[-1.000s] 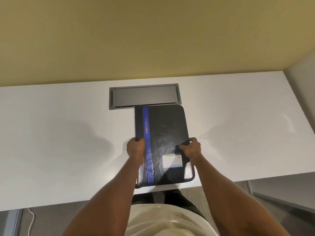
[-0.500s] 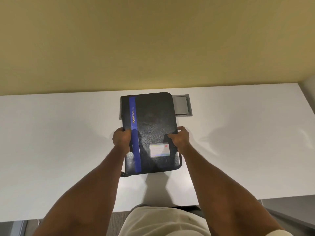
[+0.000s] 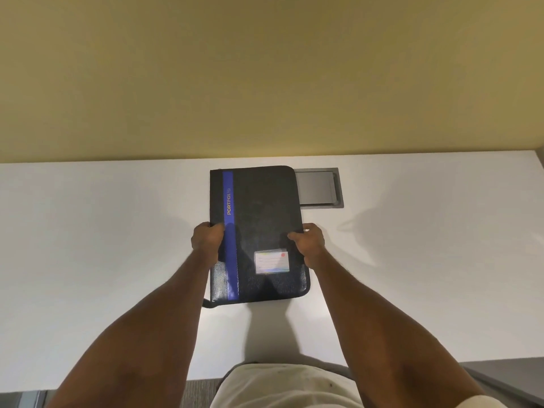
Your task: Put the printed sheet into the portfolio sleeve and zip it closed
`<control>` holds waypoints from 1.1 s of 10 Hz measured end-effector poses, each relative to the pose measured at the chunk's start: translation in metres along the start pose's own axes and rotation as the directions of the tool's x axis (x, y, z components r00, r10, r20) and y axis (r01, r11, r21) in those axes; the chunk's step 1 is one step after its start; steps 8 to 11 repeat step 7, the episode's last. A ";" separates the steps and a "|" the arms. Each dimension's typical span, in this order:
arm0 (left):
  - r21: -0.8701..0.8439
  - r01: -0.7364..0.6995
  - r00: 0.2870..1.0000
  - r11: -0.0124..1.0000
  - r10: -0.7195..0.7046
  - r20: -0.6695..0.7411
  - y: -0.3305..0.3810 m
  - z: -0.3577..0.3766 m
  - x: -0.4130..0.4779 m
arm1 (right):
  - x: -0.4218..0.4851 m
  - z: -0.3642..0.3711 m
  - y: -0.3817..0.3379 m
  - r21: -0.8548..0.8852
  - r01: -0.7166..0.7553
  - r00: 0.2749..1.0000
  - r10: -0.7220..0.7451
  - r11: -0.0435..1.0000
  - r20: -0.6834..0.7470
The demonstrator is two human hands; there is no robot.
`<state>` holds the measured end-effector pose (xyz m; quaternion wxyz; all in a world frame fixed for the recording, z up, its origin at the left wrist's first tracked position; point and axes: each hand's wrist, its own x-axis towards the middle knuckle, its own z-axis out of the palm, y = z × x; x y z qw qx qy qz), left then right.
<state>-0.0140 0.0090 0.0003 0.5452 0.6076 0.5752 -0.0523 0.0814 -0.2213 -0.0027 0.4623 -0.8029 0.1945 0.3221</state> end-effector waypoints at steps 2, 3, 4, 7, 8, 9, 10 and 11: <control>0.035 -0.060 0.998 0.998 0.059 0.031 -0.004 0.000 -0.014 | -0.009 -0.001 0.002 -0.183 0.039 0.999 -0.041 0.982 -0.005; 0.101 -0.109 0.992 0.989 0.102 0.070 -0.007 0.002 -0.025 | -0.028 -0.002 -0.001 -0.560 0.122 0.988 -0.153 0.819 -0.008; 0.200 -0.175 0.984 0.964 0.166 0.061 -0.014 0.006 -0.037 | -0.048 0.002 0.001 -0.683 0.227 0.962 -0.271 0.694 0.045; 0.396 -0.459 0.872 0.795 0.489 0.030 -0.071 0.006 -0.059 | -0.092 0.019 0.035 -0.652 0.399 0.908 -0.375 0.644 0.186; 0.396 -0.459 0.872 0.795 0.489 0.030 -0.071 0.006 -0.059 | -0.092 0.019 0.035 -0.652 0.399 0.908 -0.375 0.644 0.186; 0.396 -0.459 0.872 0.795 0.489 0.030 -0.071 0.006 -0.059 | -0.092 0.019 0.035 -0.652 0.399 0.908 -0.375 0.644 0.186; 0.396 -0.459 0.872 0.795 0.489 0.030 -0.071 0.006 -0.059 | -0.092 0.019 0.035 -0.652 0.399 0.908 -0.375 0.644 0.186; 0.396 -0.459 0.872 0.795 0.489 0.030 -0.071 0.006 -0.059 | -0.092 0.019 0.035 -0.652 0.399 0.908 -0.375 0.644 0.186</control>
